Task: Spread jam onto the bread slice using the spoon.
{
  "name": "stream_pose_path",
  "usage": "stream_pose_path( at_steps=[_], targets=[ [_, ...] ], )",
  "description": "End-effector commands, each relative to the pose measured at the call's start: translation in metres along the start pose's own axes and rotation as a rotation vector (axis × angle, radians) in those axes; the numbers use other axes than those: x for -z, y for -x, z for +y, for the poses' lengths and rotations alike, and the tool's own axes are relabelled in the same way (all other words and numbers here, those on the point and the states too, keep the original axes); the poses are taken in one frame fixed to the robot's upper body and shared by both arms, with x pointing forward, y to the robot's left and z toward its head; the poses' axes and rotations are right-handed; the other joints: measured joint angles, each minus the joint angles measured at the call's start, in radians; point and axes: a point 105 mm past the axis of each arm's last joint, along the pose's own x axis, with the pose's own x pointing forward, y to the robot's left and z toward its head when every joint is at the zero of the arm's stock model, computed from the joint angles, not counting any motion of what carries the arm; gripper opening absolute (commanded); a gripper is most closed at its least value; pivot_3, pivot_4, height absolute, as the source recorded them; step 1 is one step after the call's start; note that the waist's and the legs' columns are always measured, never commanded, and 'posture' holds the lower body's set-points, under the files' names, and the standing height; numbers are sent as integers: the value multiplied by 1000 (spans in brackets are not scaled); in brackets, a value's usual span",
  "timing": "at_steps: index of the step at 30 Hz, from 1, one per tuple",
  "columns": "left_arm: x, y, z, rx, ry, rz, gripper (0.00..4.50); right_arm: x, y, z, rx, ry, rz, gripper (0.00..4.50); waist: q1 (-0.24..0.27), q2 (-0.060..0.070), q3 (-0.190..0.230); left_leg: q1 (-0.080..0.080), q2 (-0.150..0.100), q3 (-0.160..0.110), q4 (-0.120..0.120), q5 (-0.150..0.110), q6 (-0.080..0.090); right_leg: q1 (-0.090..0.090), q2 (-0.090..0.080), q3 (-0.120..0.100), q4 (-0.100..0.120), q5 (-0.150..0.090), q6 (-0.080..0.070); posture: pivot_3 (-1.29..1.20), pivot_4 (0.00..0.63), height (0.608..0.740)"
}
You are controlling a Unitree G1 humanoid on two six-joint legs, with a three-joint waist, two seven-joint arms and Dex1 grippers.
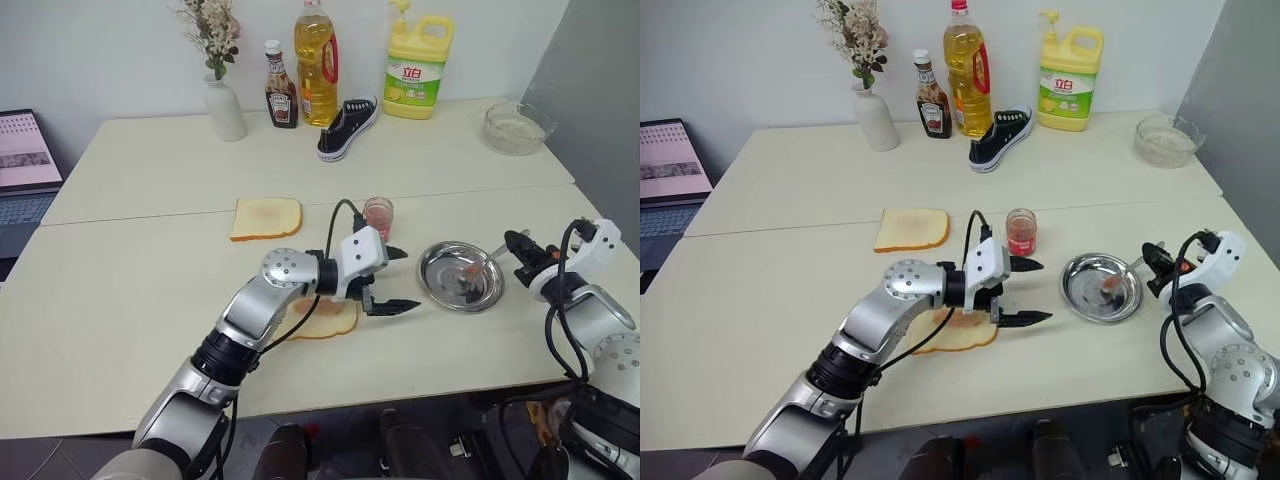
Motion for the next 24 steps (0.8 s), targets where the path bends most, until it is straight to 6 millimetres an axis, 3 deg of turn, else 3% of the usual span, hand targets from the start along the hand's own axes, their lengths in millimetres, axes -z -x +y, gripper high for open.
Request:
stream_pose_path(
  at_steps=[1,3,9,14,22,24],
  targets=[
    [-9,3,1,-13,-45,-26,4500,-11,-7,-8,-11,-16,-60,30,1,0,0,0,0,0,0,0,0,0,0,0,0,0,0,0,150,740],
    [-10,4,1,-18,-41,-27,4500,-7,-10,-20,15,-37,-54,30,3,0,0,0,0,0,0,0,0,0,0,0,0,0,0,0,150,740],
    [-10,6,2,-31,-37,-26,4500,-4,-14,-32,3,-139,-59,30,4,0,0,0,0,0,0,0,0,1,0,0,0,0,0,0,150,740],
    [-13,5,2,-35,-35,-36,4500,-9,-14,-41,22,-221,-96,1403,5,0,0,0,0,0,0,0,0,1,0,0,0,1,-2,0,150,740],
    [-14,8,3,-37,-35,-34,4500,-25,-8,-38,26,-251,-136,4340,4,0,0,0,0,0,0,0,0,1,0,0,0,1,-2,0,150,740],
    [-14,9,3,-38,-34,-32,4500,-29,-6,-37,27,-243,-141,4464,4,0,0,0,0,0,0,0,0,1,0,1,0,1,-2,0,150,740]
  ],
)
